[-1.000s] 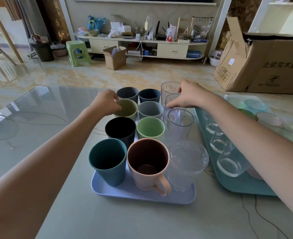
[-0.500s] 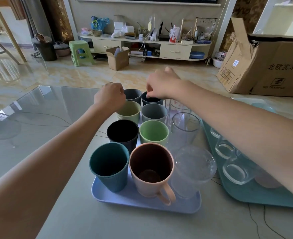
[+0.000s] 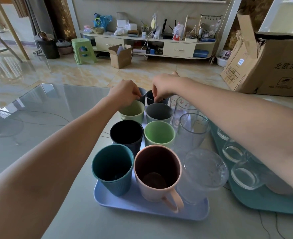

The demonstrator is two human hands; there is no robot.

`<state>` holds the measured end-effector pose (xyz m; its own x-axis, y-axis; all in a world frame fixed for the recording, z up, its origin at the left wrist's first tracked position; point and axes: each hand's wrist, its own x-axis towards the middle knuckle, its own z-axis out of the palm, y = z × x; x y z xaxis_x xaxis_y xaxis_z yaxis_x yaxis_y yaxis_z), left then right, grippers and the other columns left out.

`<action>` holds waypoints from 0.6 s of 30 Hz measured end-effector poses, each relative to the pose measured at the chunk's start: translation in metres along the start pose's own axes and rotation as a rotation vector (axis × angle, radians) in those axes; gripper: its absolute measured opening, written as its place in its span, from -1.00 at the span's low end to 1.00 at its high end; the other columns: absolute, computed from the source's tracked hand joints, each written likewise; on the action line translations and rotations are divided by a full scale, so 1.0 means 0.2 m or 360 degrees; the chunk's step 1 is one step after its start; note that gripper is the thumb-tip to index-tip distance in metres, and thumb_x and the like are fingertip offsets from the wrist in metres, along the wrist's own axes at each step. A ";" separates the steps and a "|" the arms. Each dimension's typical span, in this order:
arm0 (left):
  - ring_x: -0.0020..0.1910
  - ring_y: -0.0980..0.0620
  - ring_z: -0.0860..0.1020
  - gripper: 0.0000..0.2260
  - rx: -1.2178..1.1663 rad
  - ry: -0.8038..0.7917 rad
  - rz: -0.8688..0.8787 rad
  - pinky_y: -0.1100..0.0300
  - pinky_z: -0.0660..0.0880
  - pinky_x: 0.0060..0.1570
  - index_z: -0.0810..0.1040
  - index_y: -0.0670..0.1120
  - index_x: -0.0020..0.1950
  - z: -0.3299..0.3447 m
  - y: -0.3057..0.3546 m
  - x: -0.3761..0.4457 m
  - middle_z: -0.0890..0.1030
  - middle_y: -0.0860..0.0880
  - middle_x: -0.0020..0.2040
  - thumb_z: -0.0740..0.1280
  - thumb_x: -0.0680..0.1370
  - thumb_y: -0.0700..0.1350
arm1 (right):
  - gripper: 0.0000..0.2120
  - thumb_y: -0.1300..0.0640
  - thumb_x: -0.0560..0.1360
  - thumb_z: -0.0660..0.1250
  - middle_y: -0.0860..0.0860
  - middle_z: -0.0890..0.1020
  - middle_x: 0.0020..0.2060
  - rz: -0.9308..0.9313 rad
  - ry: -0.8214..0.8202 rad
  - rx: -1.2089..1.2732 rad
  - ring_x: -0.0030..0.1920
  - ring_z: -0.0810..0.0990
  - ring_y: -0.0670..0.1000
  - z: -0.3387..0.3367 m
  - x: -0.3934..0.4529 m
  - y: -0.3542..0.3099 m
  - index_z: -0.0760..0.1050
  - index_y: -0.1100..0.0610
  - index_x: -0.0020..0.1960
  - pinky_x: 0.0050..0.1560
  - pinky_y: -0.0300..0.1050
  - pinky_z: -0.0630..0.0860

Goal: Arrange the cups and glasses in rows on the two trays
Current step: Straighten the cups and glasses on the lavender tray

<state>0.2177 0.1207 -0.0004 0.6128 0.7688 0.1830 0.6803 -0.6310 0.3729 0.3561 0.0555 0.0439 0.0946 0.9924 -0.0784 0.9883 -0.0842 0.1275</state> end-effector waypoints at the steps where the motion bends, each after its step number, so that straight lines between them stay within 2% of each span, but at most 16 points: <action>1: -0.01 -0.09 0.58 -0.83 0.0078 -0.0003 0.0025 0.01 0.52 0.09 0.68 -0.04 0.02 -0.01 0.00 0.00 0.68 -0.05 0.00 0.37 0.48 -0.20 | -0.80 -0.03 0.43 0.42 -0.01 0.64 -0.01 0.0001 0.0010 0.0014 0.14 0.50 0.08 0.00 0.00 0.01 0.65 0.04 -0.01 0.26 0.18 0.21; 7: 0.05 -0.13 0.56 -0.80 0.0350 -0.0026 0.0144 -0.01 0.51 0.09 0.66 -0.02 0.08 -0.04 0.00 -0.01 0.66 -0.06 0.07 0.32 0.52 -0.20 | -0.78 -0.05 0.44 0.40 -0.01 0.65 -0.01 0.0039 0.0078 0.0022 0.14 0.51 0.08 0.03 -0.02 0.01 0.65 0.04 0.01 0.29 0.21 0.21; 10: 0.02 -0.15 0.56 -0.78 0.0442 -0.0024 0.0189 -0.01 0.51 0.08 0.66 0.00 0.09 -0.04 0.01 -0.01 0.65 -0.08 0.06 0.29 0.54 -0.20 | -0.79 -0.03 0.44 0.39 0.01 0.65 -0.03 0.0058 0.0162 0.0031 0.11 0.53 0.10 0.04 -0.02 0.00 0.64 0.06 -0.01 0.24 0.14 0.27; 15: -0.08 -0.22 0.56 -0.80 0.0437 -0.0065 0.0236 -0.01 0.55 -0.07 0.69 -0.08 0.00 -0.03 0.02 -0.01 0.66 -0.18 -0.04 0.27 0.52 -0.20 | -0.78 -0.01 0.45 0.38 0.04 0.65 -0.04 0.0060 0.0186 0.0104 0.09 0.53 0.11 0.06 -0.02 -0.03 0.63 0.08 0.01 0.18 0.03 0.32; 18: -0.03 -0.18 0.54 -0.79 0.0318 -0.0099 0.0187 0.03 0.52 0.00 0.68 -0.08 0.05 -0.02 0.02 -0.02 0.66 -0.16 0.00 0.27 0.54 -0.20 | -0.77 -0.03 0.45 0.38 0.04 0.62 -0.12 0.0061 0.0123 0.0163 0.09 0.53 0.12 0.06 -0.01 -0.03 0.64 0.11 -0.05 0.17 0.04 0.32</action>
<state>0.2159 0.1163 0.0046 0.7118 0.6849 0.1558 0.6652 -0.7285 0.1635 0.3514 0.0527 0.0319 0.1270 0.9919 0.0014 0.9915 -0.1270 0.0271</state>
